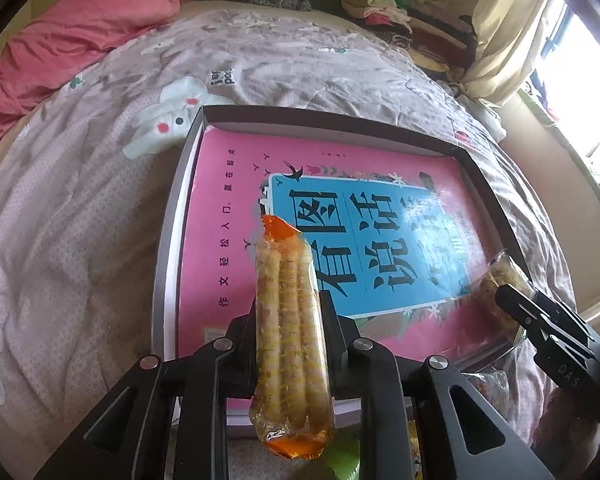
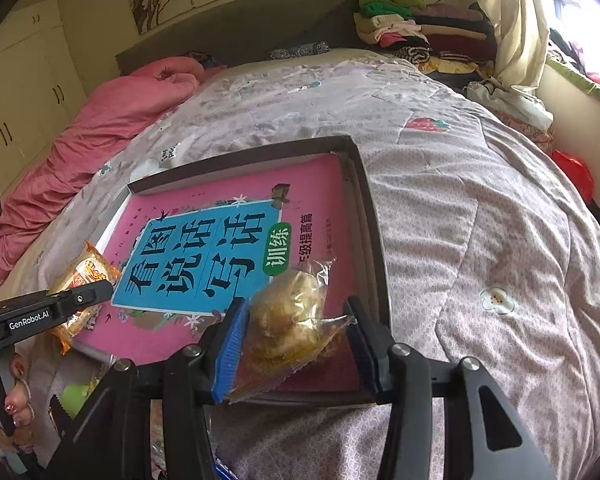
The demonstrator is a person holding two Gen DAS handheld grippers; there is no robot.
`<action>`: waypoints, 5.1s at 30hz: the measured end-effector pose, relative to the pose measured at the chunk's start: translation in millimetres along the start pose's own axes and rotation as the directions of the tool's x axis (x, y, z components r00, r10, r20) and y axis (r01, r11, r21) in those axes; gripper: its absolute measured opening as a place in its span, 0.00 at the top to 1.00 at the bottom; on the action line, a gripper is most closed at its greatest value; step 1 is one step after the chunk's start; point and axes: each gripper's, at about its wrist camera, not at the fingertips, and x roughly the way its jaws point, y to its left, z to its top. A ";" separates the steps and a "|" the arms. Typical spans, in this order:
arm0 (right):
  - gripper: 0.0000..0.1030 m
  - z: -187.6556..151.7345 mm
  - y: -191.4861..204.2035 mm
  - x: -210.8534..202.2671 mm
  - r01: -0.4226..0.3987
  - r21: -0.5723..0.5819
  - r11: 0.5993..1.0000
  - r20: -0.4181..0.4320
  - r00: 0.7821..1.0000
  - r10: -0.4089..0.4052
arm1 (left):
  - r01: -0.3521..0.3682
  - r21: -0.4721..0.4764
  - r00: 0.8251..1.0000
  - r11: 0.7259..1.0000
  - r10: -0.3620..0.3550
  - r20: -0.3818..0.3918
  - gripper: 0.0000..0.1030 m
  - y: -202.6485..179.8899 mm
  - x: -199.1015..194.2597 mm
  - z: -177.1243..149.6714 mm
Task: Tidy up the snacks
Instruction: 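Carry both packs over the tray and release them onto the pink book, then move the left gripper back to the pile and close on the Snickers bar, then lift the Snickers bar with the left gripper while the right gripper grasps the green-labelled bun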
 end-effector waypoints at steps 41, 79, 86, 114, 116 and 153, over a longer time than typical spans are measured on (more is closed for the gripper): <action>0.18 1.8 9.3 -64.6 -0.003 -0.040 0.999 0.168 0.986 0.010 | -0.043 -0.001 0.984 0.999 0.043 0.174 0.27 18.4 -71.5 -2.7; 0.12 -65.0 24.2 -106.0 -0.060 -0.131 0.990 0.066 0.995 0.069 | -0.046 0.126 0.998 0.991 0.039 0.058 0.27 -3.0 -101.9 -94.8; 0.12 -76.2 24.2 -103.4 -0.067 -0.150 0.986 0.013 0.997 0.070 | -0.042 0.141 0.999 0.989 0.039 0.030 0.27 -7.5 -101.1 -106.4; 0.19 -105.4 44.1 -64.8 -0.135 -0.268 0.954 -0.166 0.982 0.093 | 0.043 0.174 0.992 0.984 -0.021 -0.125 0.27 -20.3 -63.1 -127.2; 0.23 -105.8 45.2 -62.9 -0.141 -0.272 0.952 -0.168 0.981 0.097 | 0.050 0.163 0.991 0.985 -0.029 -0.130 0.27 -19.1 -62.0 -127.3; 0.64 -93.6 35.4 -80.0 -0.192 -0.211 0.958 -0.094 0.980 0.175 | 0.182 0.109 0.980 0.977 -0.171 -0.102 0.72 -14.1 -80.2 -118.8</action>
